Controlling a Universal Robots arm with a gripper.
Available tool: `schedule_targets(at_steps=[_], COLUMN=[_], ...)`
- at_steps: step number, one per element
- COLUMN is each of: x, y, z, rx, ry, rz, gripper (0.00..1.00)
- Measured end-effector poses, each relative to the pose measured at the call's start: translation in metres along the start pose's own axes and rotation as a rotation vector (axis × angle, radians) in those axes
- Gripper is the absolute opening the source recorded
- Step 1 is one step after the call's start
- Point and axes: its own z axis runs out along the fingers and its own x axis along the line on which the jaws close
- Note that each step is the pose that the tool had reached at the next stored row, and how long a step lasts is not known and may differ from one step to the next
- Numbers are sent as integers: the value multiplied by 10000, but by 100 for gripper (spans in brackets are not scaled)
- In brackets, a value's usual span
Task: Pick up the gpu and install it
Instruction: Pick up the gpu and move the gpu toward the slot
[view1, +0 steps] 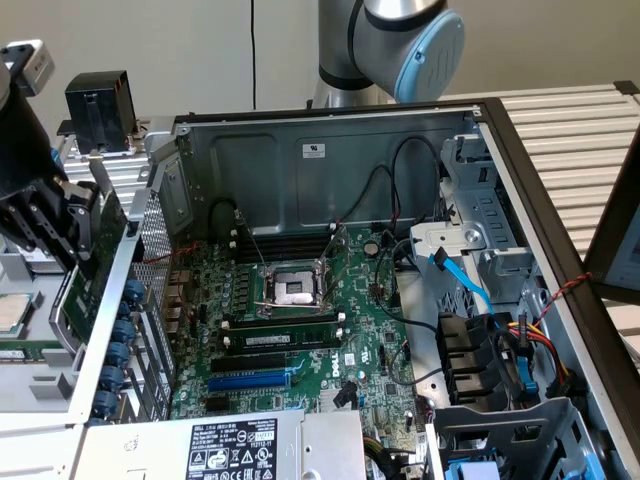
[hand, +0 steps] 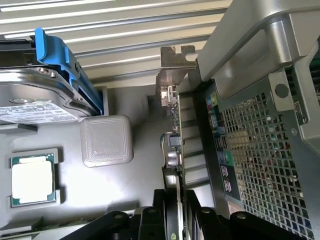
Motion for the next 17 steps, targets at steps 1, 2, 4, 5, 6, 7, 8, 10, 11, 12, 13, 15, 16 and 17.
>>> schedule_targets(at_steps=[1, 2, 4, 5, 6, 7, 8, 10, 11, 12, 13, 15, 16, 17], x=[-1, -2, -5, -5, -5, -6, -6, -7, -7, -7, -7, -8, -8, -8], y=[1, 2, 3, 3, 3, 3, 3, 3, 4, 4, 4, 5, 5, 6], z=[-10, -19, -33, -36, -39, -40, -43, -46, -48, -51, -53, -60, -61, -63], rx=[-1, -1, 0, -1, -1, 0, 2, 3, 3, 4, 5, 8, 11, 14], ry=[0, 1, 3, 3, 5, 9, 11, 13, 15, 17, 21, 33, 43, 52], rz=[2, 2, 3, 4, 5, 7, 7, 8, 9, 10, 12, 18, 22, 28], gripper=[29, 29, 29, 29, 29, 29, 29, 29, 29, 29, 29, 29, 29, 29])
